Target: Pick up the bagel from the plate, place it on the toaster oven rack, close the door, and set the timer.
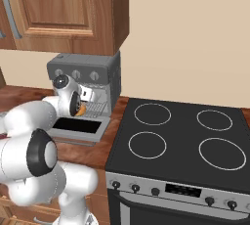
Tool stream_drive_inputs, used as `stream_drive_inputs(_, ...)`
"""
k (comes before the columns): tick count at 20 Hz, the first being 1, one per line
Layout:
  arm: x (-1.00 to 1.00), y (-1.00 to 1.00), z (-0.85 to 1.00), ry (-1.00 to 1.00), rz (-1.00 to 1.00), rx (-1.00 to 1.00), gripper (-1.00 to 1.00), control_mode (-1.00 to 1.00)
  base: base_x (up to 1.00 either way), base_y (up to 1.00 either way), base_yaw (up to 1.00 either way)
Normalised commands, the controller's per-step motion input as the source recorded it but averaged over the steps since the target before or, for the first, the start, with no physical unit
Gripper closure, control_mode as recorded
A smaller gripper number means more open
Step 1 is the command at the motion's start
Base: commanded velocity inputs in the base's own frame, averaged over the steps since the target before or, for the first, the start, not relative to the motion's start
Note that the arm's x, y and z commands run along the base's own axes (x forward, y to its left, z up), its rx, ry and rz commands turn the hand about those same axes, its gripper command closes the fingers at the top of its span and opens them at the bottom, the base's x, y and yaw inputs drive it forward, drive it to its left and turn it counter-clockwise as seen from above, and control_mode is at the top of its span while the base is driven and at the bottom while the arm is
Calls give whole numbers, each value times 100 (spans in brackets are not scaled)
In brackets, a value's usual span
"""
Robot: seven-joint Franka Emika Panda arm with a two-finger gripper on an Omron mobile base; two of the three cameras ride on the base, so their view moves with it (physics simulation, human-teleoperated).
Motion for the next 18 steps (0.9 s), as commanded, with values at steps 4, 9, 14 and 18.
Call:
stream_drive_inputs(4,-57,-1,37,0,0,1,-100,-100,0,0,0)
stream_drive_inputs(9,-70,0,42,6,0,4,-100,-100,0,0,0)
stream_drive_inputs(14,-58,-10,17,19,0,2,-100,-100,0,0,0)
stream_drive_inputs(18,-19,-12,0,27,-1,0,-100,-100,0,0,0)
